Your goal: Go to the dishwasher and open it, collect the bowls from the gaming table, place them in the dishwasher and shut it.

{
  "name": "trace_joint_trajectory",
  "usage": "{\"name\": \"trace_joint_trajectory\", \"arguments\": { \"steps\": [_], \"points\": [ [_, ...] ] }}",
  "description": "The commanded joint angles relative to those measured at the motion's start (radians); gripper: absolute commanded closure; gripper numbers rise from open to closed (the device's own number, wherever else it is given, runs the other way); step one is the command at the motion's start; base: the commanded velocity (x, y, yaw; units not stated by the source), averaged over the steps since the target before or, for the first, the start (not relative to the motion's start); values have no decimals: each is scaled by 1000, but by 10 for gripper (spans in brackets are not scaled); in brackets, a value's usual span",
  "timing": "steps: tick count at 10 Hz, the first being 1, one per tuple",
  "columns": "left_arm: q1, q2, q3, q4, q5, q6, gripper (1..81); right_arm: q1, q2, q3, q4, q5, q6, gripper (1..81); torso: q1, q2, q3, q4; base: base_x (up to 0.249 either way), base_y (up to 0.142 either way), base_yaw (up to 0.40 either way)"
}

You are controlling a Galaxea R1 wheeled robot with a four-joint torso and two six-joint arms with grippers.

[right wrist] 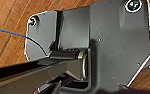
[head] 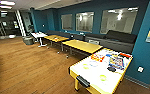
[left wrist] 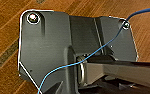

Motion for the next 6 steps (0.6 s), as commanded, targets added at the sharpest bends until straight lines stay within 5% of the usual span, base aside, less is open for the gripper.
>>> {"name": "trace_joint_trajectory", "arguments": {
  "steps": [1, 6],
  "points": [
    [-42, 1, 0, -2, 53, 3, 10, 47, -12, 9, 13, -54, 1, 10, 0, 0, 0, 0, 134, 80, 0],
    [-42, -4, 0, -5, 53, 2, 10, 56, -56, 50, 17, -44, 12, 10, 0, 0, 0, 0, 134, 79, 0]
  ]
}}
